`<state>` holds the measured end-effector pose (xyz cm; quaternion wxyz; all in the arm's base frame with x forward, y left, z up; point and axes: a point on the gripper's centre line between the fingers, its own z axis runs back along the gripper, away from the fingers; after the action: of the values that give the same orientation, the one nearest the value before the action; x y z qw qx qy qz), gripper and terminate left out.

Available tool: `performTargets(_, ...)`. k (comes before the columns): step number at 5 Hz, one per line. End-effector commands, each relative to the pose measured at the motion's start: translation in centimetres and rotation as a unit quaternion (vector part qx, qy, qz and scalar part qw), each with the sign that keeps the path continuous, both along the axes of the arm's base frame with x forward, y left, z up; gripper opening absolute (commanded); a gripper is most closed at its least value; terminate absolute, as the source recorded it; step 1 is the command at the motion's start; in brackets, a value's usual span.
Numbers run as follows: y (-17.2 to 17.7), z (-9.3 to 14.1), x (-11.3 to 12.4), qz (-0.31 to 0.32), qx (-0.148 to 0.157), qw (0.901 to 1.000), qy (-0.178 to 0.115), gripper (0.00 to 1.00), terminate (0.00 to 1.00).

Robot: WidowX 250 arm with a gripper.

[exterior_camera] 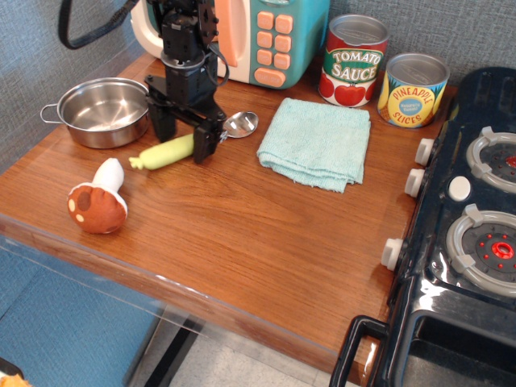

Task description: Put the corn to the front right of the table

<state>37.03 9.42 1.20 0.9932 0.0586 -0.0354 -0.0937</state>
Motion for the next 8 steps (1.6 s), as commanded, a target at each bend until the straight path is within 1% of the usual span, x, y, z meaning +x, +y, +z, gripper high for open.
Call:
performTargets(1, 0.6, 0.2, 0.4, 0.002, 0.0, 1.0, 0.001, 0.0, 0.0)
performTargets(2, 0.8, 1.8, 0.2, 0.014, -0.003, 0.9998, -0.016, 0.0, 0.0)
performTargets(3, 1.3, 3.2, 0.0, 0.041, -0.007, 0.9988, -0.026, 0.0, 0.0)
performTargets(4, 2.0, 5.6, 0.5, 0.124, -0.043, 0.9903, -0.046, 0.0, 0.0)
performTargets(5, 0.8, 9.2, -0.2, 0.192, -0.087, 0.9739, -0.085, 0.0, 0.0)
performTargets(6, -3.1, 9.7, -2.9, 0.203, -0.109, 0.9694, -0.085, 0.0, 0.0)
performTargets(7, -7.7, 8.2, -6.3, 0.172, -0.087, 0.9792, -0.064, 0.0, 0.0)
performTargets(8, -10.9, 6.5, -8.5, 0.146, -0.082, 0.9844, -0.054, 0.0, 0.0)
